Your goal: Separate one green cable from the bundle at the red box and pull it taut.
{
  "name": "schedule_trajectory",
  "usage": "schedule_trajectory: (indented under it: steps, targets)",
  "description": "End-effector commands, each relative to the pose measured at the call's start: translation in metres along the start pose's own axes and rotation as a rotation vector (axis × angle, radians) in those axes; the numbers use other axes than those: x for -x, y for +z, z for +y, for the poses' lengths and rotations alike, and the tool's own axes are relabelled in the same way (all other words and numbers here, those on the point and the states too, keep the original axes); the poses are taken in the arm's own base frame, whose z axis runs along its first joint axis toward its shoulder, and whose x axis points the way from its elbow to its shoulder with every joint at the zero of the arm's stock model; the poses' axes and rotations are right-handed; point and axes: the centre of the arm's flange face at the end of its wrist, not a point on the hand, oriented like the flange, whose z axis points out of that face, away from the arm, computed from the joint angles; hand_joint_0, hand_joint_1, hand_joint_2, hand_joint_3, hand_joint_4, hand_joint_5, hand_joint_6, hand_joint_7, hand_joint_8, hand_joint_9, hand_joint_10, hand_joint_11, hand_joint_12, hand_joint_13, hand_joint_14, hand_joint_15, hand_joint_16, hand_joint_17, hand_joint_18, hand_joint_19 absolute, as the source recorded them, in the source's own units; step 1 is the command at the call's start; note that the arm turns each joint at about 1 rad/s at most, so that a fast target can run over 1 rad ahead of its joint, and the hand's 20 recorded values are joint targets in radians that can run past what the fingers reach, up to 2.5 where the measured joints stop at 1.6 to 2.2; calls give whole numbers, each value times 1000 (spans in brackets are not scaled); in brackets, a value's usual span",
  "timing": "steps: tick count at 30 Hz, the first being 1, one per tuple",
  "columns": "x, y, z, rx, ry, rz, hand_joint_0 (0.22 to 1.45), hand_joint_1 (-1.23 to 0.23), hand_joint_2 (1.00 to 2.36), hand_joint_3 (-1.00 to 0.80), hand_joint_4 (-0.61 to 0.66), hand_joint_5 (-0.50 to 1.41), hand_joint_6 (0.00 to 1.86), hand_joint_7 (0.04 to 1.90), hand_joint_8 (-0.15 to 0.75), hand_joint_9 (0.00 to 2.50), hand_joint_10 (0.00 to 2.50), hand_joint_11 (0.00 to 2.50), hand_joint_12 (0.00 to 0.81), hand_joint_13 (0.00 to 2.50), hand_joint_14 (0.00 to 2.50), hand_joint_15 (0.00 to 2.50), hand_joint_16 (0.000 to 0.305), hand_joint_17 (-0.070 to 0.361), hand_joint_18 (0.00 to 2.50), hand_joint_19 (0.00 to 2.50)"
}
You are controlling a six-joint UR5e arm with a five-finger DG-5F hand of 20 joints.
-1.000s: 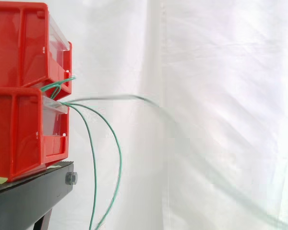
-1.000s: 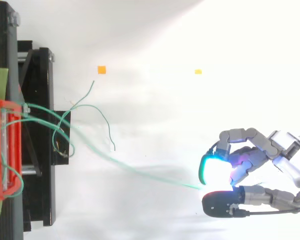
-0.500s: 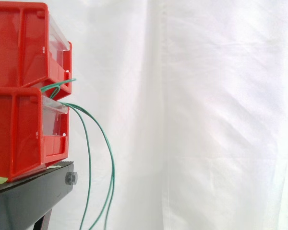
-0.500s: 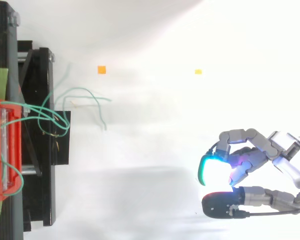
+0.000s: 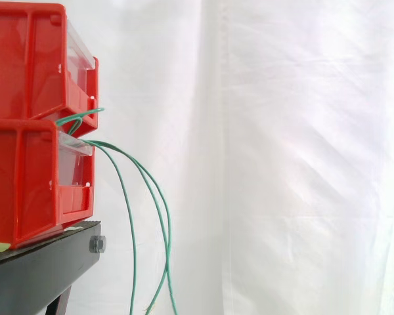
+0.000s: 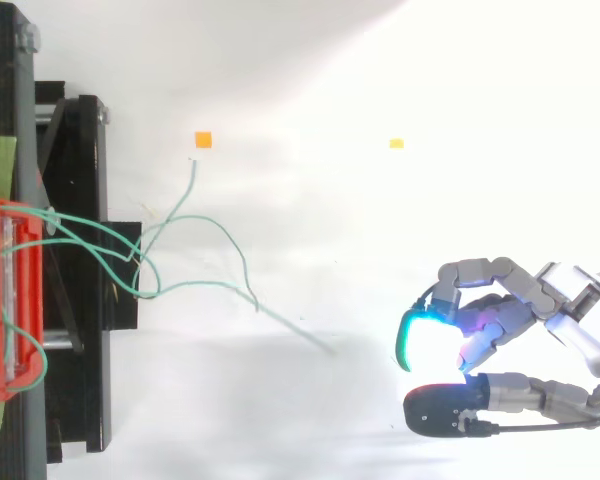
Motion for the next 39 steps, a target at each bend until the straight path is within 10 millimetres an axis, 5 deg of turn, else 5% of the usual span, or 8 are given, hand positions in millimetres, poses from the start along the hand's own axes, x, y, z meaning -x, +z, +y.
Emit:
schedule_trajectory:
  steps: [1, 5, 8, 10, 16, 39]
  targets:
    - [0, 0, 0, 0, -2, 0, 666, -750, 1004, -441, 65, -68, 947, 1212, 266, 1419, 19, 661, 285, 915, 22, 602, 36, 80, 644, 634]
    - [0, 0, 0, 0, -2, 0, 672, -752, 1004, -441, 69, -69, 945, 1224, 270, 1491, 24, 866, 303, 978, 23, 631, 48, 108, 800, 574]
    - [0, 0, -1, 0, -5, 0, 676, -754, 1004, -453, 70, -70, 943, 1245, 256, 1370, 22, 698, 312, 974, 21, 594, 56, 127, 888, 531]
    - [0, 0, 0, 0, -2, 0, 678, -758, 1002, -461, 65, -70, 941, 1255, 257, 1145, 12, 362, 322, 882, 18, 478, 59, 132, 880, 491]
    - [0, 0, 0, 1, -2, 0, 683, -767, 1001, -481, 54, -77, 941, 1263, 188, 1021, 12, 364, 326, 758, 17, 463, 72, 161, 728, 332]
    - [0, 0, 0, 1, -4, 0, 676, -770, 1002, -468, 66, -73, 943, 1214, 262, 1213, 15, 464, 308, 856, 19, 554, 51, 114, 674, 525]
